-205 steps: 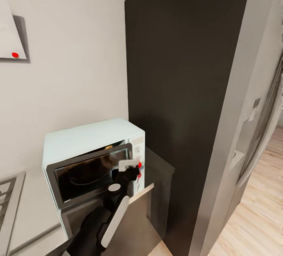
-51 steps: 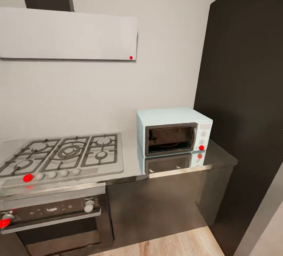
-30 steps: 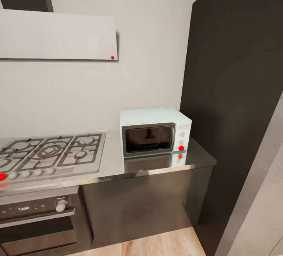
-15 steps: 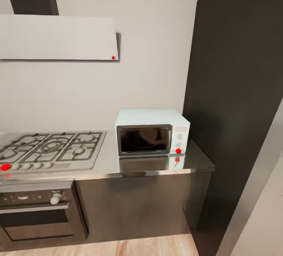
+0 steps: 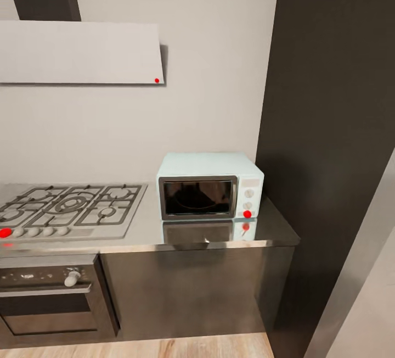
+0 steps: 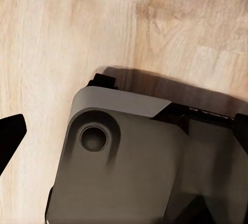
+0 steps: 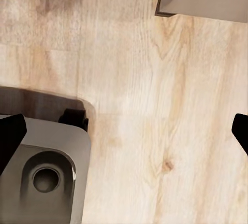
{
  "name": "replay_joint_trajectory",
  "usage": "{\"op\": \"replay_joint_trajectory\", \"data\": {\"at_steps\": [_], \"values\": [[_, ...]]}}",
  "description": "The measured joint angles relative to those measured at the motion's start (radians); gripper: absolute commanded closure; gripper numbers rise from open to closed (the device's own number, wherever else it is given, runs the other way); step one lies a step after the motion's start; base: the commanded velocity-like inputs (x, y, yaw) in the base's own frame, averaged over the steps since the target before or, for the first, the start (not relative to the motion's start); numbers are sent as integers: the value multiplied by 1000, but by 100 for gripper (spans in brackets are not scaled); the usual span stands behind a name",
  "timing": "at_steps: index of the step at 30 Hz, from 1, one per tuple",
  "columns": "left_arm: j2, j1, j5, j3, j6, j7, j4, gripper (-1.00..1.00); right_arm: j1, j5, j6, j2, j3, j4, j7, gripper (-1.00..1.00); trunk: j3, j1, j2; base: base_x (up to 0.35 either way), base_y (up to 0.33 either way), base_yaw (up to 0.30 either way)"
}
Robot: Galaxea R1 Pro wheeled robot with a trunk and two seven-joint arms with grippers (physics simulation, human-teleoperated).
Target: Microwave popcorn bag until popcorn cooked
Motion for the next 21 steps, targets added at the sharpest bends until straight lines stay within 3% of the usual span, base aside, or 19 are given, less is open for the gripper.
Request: {"op": "replay_joint_trajectory", "data": {"at_steps": [6, 12, 16, 21], "values": [[0, 0, 0, 0, 0, 0, 0, -100, 0, 0, 16, 6, 0, 0, 0, -100, 0, 0, 0, 0, 0, 0], [-1, 0, 0, 0, 0, 1, 0, -100, -1, 6, 3, 57, -3, -34, 11, -100, 0, 0, 0, 0, 0, 0], [-2, 0, 0, 0, 0, 3, 0, -100, -2, 2, 61, 82, -4, -287, 11, -100, 0, 0, 0, 0, 0, 0], [-3, 0, 0, 0, 0, 5, 0, -100, -2, -13, 297, 101, -10, -671, 13, -100, 0, 0, 0, 0, 0, 0]]}}
